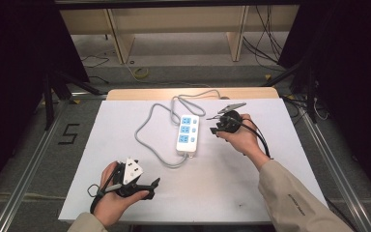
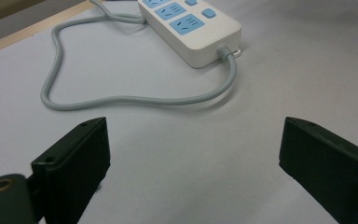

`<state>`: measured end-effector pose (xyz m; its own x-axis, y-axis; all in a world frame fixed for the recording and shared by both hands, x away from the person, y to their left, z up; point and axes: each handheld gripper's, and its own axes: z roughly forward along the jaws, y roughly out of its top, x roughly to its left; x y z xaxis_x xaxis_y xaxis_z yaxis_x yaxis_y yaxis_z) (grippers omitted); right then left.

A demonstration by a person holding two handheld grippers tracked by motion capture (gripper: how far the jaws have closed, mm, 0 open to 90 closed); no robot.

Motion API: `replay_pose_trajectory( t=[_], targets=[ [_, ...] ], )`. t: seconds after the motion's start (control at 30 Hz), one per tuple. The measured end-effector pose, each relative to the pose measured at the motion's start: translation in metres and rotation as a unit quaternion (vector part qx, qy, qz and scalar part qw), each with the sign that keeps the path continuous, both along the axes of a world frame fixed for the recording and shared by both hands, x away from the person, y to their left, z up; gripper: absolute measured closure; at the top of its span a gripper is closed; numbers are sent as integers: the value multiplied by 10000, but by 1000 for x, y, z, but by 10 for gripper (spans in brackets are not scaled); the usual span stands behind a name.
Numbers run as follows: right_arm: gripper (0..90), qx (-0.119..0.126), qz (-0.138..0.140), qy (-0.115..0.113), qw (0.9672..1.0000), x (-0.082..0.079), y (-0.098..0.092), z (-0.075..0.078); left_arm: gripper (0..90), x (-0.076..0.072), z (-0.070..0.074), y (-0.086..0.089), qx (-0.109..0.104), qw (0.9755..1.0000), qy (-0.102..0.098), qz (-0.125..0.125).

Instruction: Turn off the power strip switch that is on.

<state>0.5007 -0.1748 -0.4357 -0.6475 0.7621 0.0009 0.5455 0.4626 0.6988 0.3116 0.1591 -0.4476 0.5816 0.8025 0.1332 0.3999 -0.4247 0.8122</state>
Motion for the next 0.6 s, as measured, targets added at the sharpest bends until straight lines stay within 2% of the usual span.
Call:
replay_pose_trajectory(
  t=[0.6],
  targets=[
    [571,151,-60,2,9999,-20,-28,5,82,0,0,0,-3,10000,14,9]
  ],
)
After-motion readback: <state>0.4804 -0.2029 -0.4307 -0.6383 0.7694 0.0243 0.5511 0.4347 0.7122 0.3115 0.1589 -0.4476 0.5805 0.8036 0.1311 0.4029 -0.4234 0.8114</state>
